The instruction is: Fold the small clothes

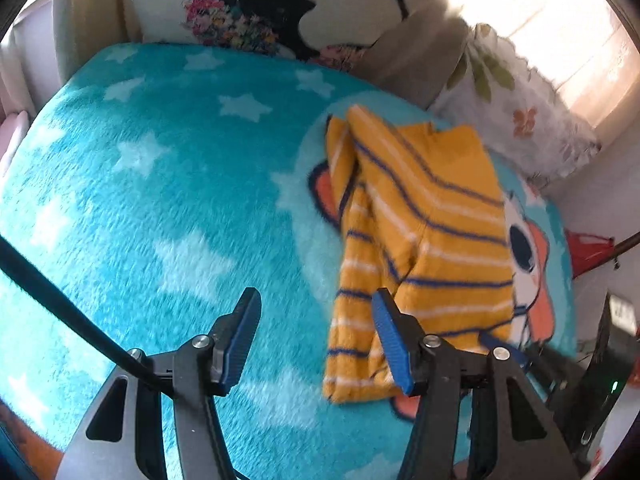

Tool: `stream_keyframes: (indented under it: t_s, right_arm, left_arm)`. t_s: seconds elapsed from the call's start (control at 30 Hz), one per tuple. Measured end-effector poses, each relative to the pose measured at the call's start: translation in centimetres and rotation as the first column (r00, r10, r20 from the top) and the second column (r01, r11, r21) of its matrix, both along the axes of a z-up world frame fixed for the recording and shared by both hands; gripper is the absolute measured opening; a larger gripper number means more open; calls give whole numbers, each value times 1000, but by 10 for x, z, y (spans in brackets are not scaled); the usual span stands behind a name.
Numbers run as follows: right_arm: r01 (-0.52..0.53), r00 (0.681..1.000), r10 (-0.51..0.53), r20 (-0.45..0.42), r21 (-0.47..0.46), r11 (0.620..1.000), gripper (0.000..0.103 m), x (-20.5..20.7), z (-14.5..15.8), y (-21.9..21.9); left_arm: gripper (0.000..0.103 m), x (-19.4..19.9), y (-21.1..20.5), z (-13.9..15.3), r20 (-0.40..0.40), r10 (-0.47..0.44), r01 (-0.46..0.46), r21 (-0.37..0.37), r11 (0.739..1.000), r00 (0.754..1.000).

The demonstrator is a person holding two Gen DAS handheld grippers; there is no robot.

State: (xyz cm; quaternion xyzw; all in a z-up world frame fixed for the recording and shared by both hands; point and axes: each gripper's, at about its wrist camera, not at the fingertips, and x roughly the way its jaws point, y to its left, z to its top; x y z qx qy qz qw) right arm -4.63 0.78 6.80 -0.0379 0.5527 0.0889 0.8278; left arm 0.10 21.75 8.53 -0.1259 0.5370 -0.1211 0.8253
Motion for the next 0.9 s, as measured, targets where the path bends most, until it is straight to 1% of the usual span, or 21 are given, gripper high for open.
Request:
stream_keyframes:
  t_s: [0.07,0.17,0.23,0.3,0.33,0.37,0.4,0.47,0.57,0.63,0.73,0.83,0.87,0.9]
  right_arm:
    - [33,999,-34,18,34,999,55,-8,10,-9]
    - [71,994,-74,76,51,996,55,-18,30,-21]
    - [100,988,-106,115,56,993,55,-19,42,-30]
    - [134,981,-140,134,57,989,55,-14,50,-39]
    - [152,978,-159,137,61,986,55,-11,52,-43]
    - [173,974,-181,137,65,983,55,-7,52,-47]
    - [192,970,-201,134,74,979,55,-3,52,-52]
    - [210,966,-220,135,86,974,55,4,53,-59]
    - [226,959,-232,162,55,973,55,20,54,-63]
    - [254,951,-257,174,41,966,55,33,53,-66]
    - [272,943,-281,179,75,959,55,53,56,-72]
    - [228,951,-239,196,78,971,53,74,62,-64]
    - [199,957,-209,202,71,977,51,83,62,-58]
    - [176,962,-186,201,64,982,47,92,62,-52]
  left_arm:
    - [59,8,-11,7,33,-32,32,-3,999,999]
    - [61,22,-33,13,70,-82,81,5,997,994]
    - [62,31,-46,11,83,-102,101,12,995,991]
    - [63,39,-56,3,60,-103,99,60,993,993]
    - [64,44,-60,-7,27,-105,103,83,991,994]
    - [66,49,-63,-16,-11,-111,112,89,990,994]
    - [70,52,-64,-25,-46,-109,112,72,991,993]
    - [75,54,-57,-30,-66,-72,74,28,997,995]
    - [76,54,-51,-29,-65,-60,60,-2,998,996]
    - [76,49,-46,-25,-54,-48,47,-14,999,997]
    - [76,36,-38,-15,-32,-38,38,-14,999,999]
    - [76,20,-26,-5,-8,-20,20,2,1000,1000]
    - [76,16,-21,-3,-4,-8,8,10,1000,1000]
    - [76,11,-15,-2,-4,6,-6,16,1000,1000]
